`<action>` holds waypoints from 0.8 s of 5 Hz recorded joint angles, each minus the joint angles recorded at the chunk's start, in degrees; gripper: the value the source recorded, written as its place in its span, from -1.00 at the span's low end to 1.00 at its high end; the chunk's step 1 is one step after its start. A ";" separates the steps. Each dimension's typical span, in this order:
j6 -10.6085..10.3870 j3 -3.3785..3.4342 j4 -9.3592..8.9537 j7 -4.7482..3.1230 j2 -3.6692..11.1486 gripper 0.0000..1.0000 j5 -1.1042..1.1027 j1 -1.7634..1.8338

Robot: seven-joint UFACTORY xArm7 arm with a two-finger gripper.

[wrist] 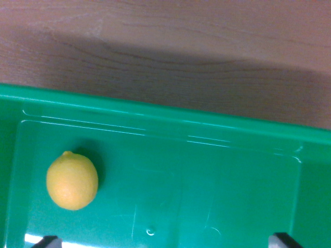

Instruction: Pick fruit

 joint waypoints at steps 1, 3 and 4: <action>0.00 0.00 0.00 0.00 0.00 -1.00 0.00 0.00; -2.58 0.39 -1.77 -0.49 1.09 -1.00 0.14 0.45; -5.12 0.77 -3.51 -0.97 2.17 -1.00 0.27 0.90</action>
